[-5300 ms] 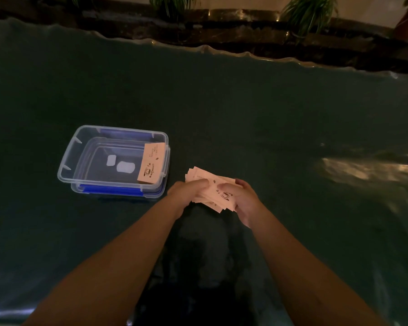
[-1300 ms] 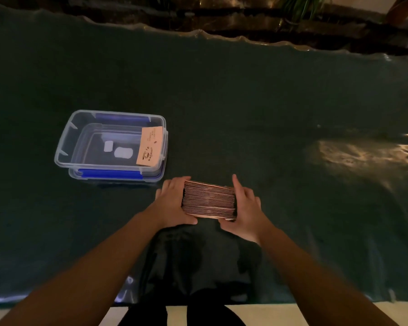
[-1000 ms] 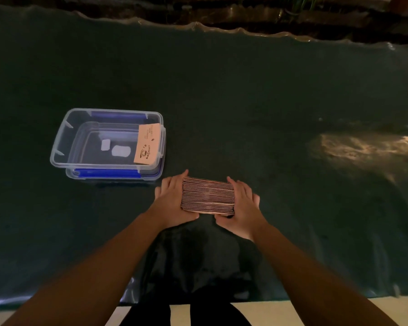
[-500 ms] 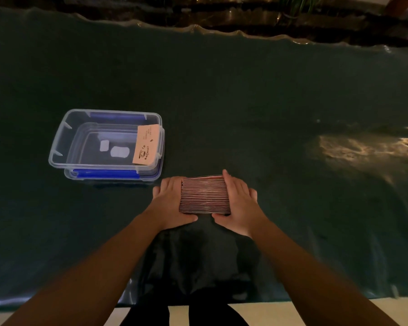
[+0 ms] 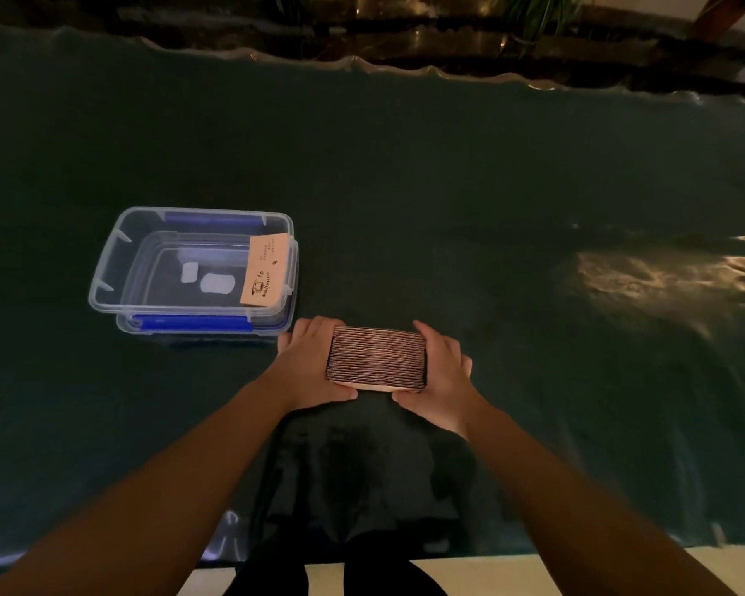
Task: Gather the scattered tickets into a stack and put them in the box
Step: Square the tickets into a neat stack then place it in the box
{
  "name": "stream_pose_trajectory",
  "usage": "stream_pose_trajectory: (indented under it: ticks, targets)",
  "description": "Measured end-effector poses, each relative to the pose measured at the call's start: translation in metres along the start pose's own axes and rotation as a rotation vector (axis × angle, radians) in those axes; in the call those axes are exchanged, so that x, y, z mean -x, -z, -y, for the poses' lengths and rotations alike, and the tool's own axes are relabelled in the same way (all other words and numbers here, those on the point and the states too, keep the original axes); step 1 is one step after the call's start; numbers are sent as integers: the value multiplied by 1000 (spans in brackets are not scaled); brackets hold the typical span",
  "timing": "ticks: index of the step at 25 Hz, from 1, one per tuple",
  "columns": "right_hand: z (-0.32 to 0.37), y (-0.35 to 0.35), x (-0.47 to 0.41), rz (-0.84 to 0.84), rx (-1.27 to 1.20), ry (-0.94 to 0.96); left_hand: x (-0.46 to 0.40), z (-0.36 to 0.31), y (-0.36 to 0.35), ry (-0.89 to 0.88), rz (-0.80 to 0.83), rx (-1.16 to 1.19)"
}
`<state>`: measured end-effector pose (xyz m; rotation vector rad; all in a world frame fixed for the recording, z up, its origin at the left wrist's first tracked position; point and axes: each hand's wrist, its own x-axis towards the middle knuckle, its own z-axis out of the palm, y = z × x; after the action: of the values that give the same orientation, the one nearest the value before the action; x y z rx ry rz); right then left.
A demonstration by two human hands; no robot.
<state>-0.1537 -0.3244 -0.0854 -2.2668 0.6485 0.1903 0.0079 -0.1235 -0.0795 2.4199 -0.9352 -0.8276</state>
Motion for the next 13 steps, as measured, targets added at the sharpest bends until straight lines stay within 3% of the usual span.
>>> stream_pose_trajectory:
  ticks: [6,13]
  targets:
    - [-6,-7,-4,-26,63,57,-1,-2,-6,5,21,-33]
    - [-1,-4,-7,63,14,-74,0,-7,-9,34,-14,4]
